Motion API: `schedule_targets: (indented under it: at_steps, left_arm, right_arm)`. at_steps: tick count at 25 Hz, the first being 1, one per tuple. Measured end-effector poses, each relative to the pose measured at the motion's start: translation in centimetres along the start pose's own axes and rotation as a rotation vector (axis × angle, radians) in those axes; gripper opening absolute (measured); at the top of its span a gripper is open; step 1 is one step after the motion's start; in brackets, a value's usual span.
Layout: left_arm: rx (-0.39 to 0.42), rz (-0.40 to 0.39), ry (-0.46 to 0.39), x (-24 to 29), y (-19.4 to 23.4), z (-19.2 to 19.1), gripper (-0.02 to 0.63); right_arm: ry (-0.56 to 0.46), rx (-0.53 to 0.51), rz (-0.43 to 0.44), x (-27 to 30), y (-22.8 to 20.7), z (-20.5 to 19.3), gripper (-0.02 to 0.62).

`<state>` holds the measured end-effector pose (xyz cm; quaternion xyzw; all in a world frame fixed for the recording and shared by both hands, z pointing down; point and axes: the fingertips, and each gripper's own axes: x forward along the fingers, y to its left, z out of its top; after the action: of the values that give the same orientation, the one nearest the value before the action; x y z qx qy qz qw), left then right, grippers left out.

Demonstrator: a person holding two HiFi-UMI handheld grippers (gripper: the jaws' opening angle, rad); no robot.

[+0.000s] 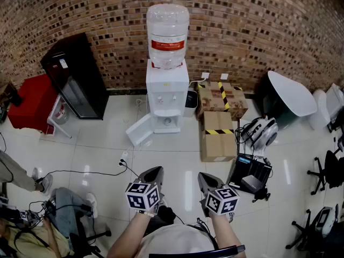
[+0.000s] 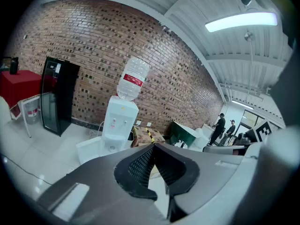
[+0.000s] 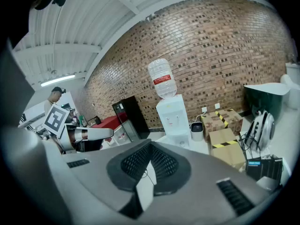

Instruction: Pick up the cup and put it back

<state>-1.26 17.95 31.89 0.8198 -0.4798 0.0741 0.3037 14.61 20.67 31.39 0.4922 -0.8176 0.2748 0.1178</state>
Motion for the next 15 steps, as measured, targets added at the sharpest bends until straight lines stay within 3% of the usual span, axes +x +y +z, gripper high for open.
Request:
schedule_targets:
  at_steps: [7, 15]
  left_arm:
    - [0.012, -0.004, -0.027, 2.0, 3.1, 4.4, 0.0]
    - [-0.008, 0.01, -0.037, 2.4, 5.1, 5.4, 0.0]
  right_arm:
    - [-0.016, -0.03, 0.032, 5.8, 1.3, 4.4, 0.011]
    - [-0.007, -0.04, 0.05, 8.2, 2.3, 5.3, 0.011]
